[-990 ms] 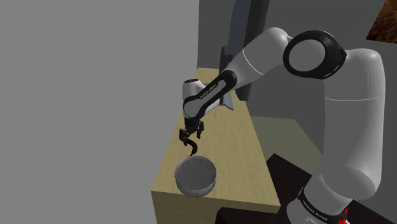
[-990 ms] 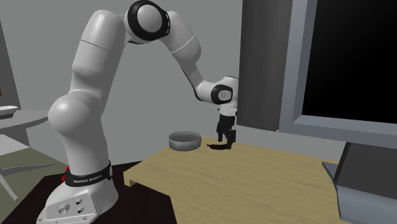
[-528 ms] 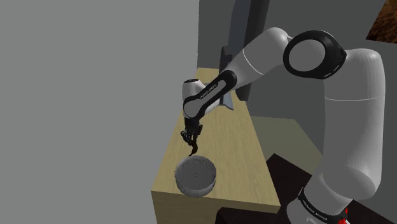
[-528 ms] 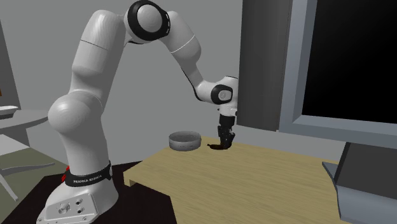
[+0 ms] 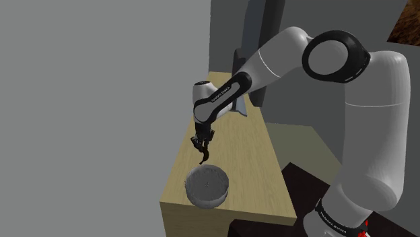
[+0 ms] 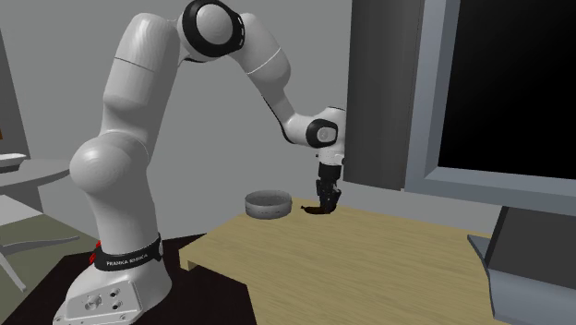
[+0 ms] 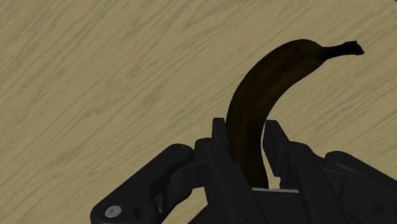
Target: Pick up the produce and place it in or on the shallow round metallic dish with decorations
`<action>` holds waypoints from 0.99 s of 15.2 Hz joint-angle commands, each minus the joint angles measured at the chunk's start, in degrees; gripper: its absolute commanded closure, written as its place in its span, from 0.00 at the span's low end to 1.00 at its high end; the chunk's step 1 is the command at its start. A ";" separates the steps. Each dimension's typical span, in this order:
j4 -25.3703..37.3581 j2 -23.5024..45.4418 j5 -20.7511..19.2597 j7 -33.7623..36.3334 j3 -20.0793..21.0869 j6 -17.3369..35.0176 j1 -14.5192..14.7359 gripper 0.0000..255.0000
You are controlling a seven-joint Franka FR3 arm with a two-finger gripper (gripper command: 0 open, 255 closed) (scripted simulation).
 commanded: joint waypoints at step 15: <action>2.59 -7.84 1.43 -0.71 0.59 -10.35 -0.55 1.00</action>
